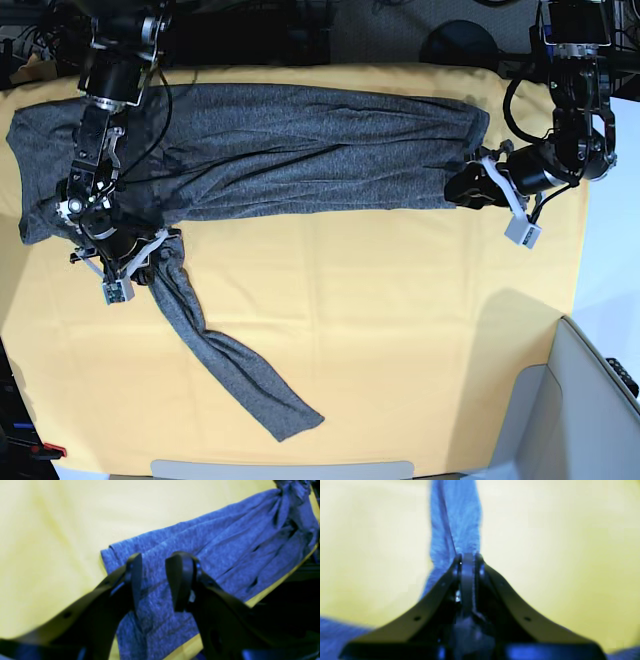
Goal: Fold the T-shirt properly
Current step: 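Release the hem with the right gripper and grasp the trailing sleeve, then drag the sleeve with the right gripper onto the folded body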
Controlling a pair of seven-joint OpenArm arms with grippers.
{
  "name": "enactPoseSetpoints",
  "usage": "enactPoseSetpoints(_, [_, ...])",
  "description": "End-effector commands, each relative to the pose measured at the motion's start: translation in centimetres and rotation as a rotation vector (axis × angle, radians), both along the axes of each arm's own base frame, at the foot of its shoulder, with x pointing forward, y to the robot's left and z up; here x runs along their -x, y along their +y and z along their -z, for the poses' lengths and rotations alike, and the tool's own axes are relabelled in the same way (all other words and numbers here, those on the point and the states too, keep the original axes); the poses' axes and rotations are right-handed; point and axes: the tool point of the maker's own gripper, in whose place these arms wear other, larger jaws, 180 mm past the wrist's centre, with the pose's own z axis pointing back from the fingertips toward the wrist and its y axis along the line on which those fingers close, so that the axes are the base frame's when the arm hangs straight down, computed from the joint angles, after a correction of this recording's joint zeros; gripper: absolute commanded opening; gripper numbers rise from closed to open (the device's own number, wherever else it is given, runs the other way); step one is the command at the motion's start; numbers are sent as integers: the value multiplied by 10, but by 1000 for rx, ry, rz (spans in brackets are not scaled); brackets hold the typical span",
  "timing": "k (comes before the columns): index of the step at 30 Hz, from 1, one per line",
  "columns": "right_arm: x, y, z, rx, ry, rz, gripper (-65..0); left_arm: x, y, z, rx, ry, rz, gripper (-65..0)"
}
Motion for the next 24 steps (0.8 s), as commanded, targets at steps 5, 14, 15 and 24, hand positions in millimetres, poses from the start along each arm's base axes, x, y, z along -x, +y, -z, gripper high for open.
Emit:
enactPoseSetpoints(5, [48,19,-45,78,-121,-44,-650,-10,3,-15,7,-55,0,-449])
enactPoseSetpoints(14, [125,31,-28,130,-31,-91,-650,-10,-2,-14,20,-55,-1,-449])
enactPoseSetpoints(15, [131,32,-23,126,-12,-94,-650,-10,-2,-14,20,-55,-1,-449])
enactPoseSetpoints(24, [160,61,-5,38,24,-168,-650,-10,-2,-14,21,-55,-1,-449])
